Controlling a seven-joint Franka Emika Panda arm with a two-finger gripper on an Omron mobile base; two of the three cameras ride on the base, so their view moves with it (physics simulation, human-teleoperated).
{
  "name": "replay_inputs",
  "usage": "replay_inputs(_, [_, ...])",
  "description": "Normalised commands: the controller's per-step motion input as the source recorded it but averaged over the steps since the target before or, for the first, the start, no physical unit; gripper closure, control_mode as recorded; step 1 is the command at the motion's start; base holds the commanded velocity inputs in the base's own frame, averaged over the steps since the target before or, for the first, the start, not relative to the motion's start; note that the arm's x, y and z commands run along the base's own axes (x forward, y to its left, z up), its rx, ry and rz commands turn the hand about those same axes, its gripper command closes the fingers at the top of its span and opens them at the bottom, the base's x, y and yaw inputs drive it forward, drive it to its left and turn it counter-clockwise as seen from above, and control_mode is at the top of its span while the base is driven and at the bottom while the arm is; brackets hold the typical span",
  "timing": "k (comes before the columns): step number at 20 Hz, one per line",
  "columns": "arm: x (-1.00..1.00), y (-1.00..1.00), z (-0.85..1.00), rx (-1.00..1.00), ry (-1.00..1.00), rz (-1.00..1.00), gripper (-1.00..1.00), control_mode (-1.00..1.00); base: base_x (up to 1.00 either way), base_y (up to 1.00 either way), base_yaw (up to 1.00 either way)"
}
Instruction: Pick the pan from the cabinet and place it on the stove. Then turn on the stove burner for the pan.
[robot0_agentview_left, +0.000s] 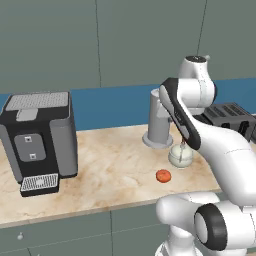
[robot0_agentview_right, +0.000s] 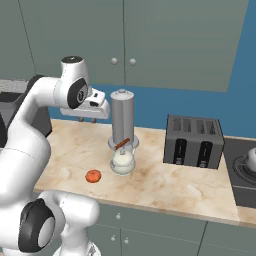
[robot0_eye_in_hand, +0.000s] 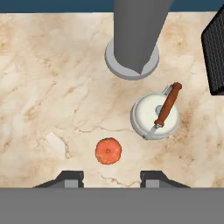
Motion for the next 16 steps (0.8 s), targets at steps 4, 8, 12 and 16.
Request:
replay_inputs(4, [-0.25, 0.00, 0.00, 0.00, -0.09, 0.00, -1.00, -1.00, 0.00, 0.00, 0.00])
replay_inputs(8, [-0.57, -0.12, 0.00, 0.00, -0.28, -0.08, -1.00, -1.00, 0.00, 0.00, 0.00])
replay_inputs(12, [-0.31, -0.21, 0.05, 0.00, -0.22, -0.23, -1.00, -1.00, 0.00, 0.00, 0.00])
replay_inputs(16, [-0.17, -0.29, 0.31, 0.00, -0.18, -0.23, -1.00, -1.00, 0.00, 0.00, 0.00])
